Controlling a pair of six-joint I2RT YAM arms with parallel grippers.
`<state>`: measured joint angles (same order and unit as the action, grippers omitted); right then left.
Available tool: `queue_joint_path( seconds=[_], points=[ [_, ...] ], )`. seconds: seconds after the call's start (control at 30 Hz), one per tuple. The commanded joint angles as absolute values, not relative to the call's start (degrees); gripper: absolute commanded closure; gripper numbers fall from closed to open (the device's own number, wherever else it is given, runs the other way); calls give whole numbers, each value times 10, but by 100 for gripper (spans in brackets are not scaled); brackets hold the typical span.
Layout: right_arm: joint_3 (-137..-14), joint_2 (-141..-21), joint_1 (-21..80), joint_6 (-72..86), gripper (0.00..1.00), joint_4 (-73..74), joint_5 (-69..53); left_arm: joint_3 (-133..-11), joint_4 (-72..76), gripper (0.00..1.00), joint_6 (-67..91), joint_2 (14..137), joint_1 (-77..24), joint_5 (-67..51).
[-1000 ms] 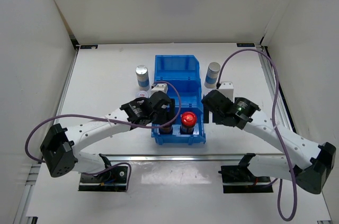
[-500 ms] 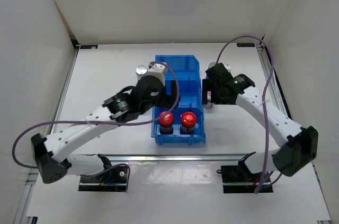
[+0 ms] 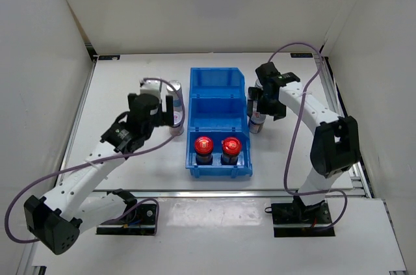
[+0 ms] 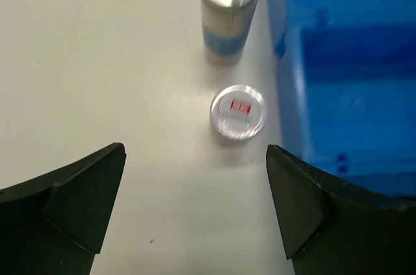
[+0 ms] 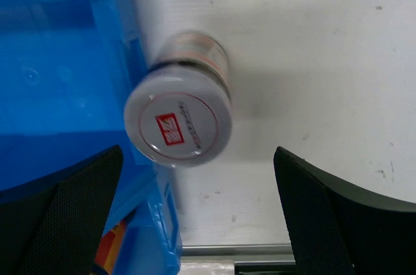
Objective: Organize the condiment bottles
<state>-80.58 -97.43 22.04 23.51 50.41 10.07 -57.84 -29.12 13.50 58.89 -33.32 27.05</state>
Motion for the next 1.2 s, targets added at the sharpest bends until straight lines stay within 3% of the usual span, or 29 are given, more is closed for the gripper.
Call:
queue_joint_path(
  seconds=[0.0, 0.2, 0.3, 0.37, 0.47, 0.5, 0.53, 0.63, 0.67, 0.77, 0.97, 1.17],
  points=[
    [-854, -995, 217, 215, 0, 489, 77, -525, -237, 0, 113, 542, -327, 255],
    [-873, -1048, 217, 215, 0, 489, 70, -540, -229, 0, 107, 590, -332, 282],
    [-873, -1063, 217, 221, 8, 489, 70, -547, -229, 0, 107, 608, -332, 287],
    [-868, -1068, 217, 221, 20, 489, 70, -547, -229, 0, 107, 608, -332, 287],
    [-867, -1060, 217, 221, 26, 489, 70, -547, -229, 0, 107, 598, -332, 287],
    [-867, -1060, 217, 221, 30, 489, 70, -547, -229, 0, 107, 598, -332, 287],
    [-874, -1048, 217, 221, 43, 489, 70, -547, -229, 0, 107, 598, -332, 293],
    [-889, -1031, 217, 221, 62, 508, 106, -547, -229, 0, 107, 592, -332, 294],
    [-896, -1015, 224, 228, 74, 519, 119, -547, -229, 0, 112, 592, -332, 294],
    [-922, -978, 253, 233, 88, 531, 188, -547, -229, 0, 113, 592, -332, 287],
    [-975, -932, 321, 228, 94, 543, 245, -547, -229, 0, 113, 598, -332, 287],
    [-1001, -969, 352, 221, 94, 519, 188, -547, -229, 0, 113, 598, -332, 287]
  ],
)
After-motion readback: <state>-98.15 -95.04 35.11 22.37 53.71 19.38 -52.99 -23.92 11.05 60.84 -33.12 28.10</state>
